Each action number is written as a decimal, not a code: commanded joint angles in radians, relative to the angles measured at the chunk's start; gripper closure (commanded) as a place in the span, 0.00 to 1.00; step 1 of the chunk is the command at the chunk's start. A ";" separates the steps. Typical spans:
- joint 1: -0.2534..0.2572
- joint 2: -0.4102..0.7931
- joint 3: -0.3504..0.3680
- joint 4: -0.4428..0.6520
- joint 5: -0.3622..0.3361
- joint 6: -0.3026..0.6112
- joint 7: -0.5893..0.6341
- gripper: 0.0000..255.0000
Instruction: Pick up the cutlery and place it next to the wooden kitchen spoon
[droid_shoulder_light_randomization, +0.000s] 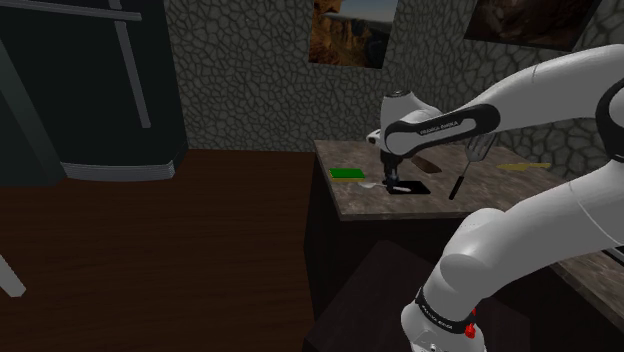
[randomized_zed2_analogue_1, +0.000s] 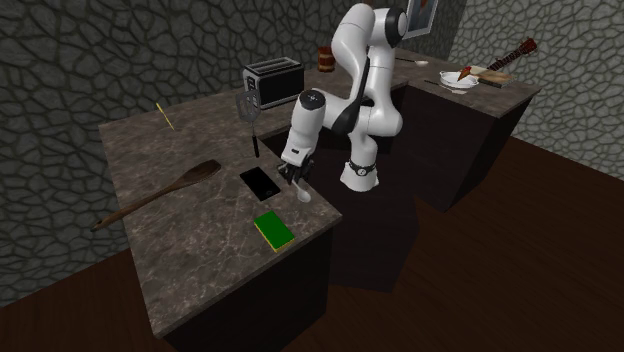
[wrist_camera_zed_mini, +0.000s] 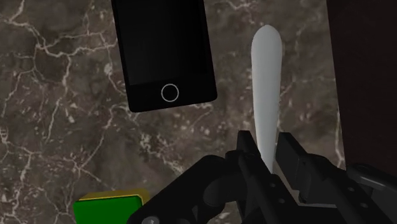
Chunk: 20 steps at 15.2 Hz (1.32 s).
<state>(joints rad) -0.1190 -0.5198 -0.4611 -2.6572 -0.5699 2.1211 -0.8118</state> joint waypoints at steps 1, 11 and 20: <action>0.001 -0.022 0.010 0.013 0.008 -0.036 -0.007 1.00; 0.025 0.061 -0.016 0.173 0.052 -0.092 -0.078 1.00; 0.068 0.452 -0.148 0.515 0.231 -0.010 -0.280 1.00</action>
<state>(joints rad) -0.0534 -0.1170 -0.5968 -2.1852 -0.3690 2.1029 -1.0638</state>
